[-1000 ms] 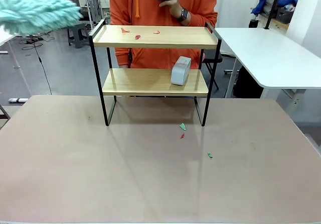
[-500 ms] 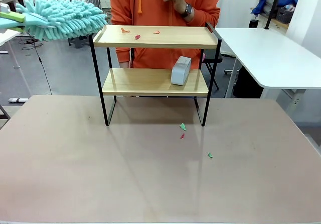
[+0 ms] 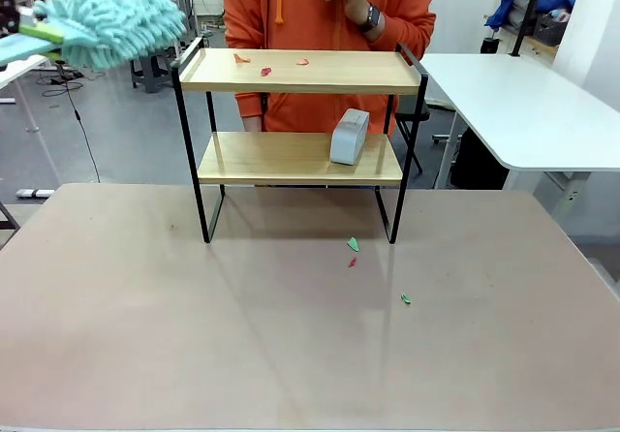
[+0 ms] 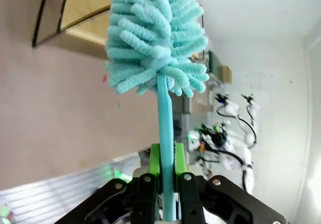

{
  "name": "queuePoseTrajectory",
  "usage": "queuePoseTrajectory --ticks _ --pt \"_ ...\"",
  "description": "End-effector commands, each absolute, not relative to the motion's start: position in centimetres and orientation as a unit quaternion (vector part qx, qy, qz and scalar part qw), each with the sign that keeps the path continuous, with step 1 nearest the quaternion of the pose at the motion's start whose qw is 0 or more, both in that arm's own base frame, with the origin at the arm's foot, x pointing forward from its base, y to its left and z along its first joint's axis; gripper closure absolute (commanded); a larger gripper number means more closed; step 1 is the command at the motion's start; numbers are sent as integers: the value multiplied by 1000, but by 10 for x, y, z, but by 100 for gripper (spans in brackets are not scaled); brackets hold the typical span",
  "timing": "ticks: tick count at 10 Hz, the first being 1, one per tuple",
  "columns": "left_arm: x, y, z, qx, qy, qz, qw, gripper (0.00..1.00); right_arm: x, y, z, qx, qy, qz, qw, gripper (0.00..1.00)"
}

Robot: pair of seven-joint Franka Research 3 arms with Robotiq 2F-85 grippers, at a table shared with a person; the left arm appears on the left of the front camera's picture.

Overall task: Clean the shelf.
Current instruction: Clean the remaining tier of the Shelf with the Duster once objects are removed.

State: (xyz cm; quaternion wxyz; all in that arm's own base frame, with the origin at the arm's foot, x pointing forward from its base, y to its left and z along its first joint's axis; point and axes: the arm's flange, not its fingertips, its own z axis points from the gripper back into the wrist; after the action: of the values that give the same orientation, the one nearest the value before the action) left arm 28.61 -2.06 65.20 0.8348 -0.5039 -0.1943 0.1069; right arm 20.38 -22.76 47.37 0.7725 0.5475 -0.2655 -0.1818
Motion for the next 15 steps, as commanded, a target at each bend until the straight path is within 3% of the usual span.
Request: queuePoseTrajectory --ticks 1,4,7,15 --pt "300 -54 678 -458 -241 70 853 88 205 -228 474 551 -278 -172 768 0" --pt "333 -100 706 -376 -251 29 891 88 205 -228 474 551 -278 -172 768 0" --pt "372 -137 705 -290 -246 55 923 88 205 -228 474 551 -278 -172 768 0" --pt "396 -186 669 -223 -207 10 953 88 205 -228 474 551 -278 -172 768 0"
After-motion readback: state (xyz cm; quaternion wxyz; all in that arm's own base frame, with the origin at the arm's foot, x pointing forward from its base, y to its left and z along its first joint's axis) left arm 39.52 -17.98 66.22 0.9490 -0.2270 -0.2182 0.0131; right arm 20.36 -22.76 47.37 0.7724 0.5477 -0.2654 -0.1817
